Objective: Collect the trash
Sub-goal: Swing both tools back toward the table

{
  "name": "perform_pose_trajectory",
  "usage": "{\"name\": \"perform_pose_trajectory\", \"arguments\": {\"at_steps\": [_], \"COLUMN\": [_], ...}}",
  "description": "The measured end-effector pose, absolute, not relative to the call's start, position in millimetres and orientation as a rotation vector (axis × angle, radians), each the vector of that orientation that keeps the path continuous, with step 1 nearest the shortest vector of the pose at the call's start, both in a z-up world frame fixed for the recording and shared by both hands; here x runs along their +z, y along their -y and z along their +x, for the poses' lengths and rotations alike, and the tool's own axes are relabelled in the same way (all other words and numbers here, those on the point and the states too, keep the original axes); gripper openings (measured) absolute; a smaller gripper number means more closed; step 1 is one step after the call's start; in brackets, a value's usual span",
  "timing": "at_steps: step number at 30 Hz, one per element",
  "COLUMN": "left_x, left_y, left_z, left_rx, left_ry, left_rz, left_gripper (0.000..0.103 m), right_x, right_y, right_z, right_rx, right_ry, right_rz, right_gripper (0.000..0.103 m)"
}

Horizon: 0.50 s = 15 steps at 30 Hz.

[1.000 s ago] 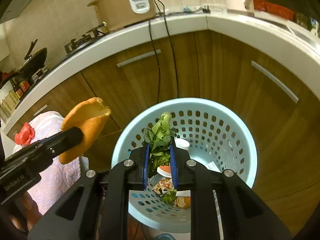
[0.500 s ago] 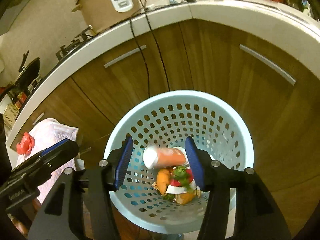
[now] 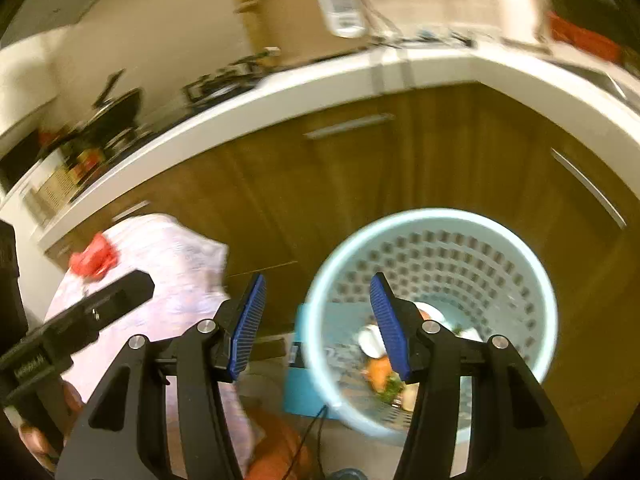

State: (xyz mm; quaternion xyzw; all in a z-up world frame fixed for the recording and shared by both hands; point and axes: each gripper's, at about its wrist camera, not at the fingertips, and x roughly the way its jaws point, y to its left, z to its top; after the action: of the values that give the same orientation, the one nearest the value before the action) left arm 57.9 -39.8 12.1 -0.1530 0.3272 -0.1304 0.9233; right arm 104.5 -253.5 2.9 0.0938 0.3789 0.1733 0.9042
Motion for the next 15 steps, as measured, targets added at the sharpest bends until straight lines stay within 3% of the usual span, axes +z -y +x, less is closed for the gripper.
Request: {"name": "perform_pose_trajectory", "arguments": {"at_steps": [15], "left_x": [47], "left_y": [-161], "left_z": [-52], "left_rx": [0.220], "left_ry": [-0.500], "left_rz": [-0.430], "left_gripper": [0.059], "right_x": [44], "right_y": [51], "right_z": [71], "right_rx": [0.710], "right_ry": [-0.689], "right_rz": [-0.024], "right_gripper": [0.051]}}
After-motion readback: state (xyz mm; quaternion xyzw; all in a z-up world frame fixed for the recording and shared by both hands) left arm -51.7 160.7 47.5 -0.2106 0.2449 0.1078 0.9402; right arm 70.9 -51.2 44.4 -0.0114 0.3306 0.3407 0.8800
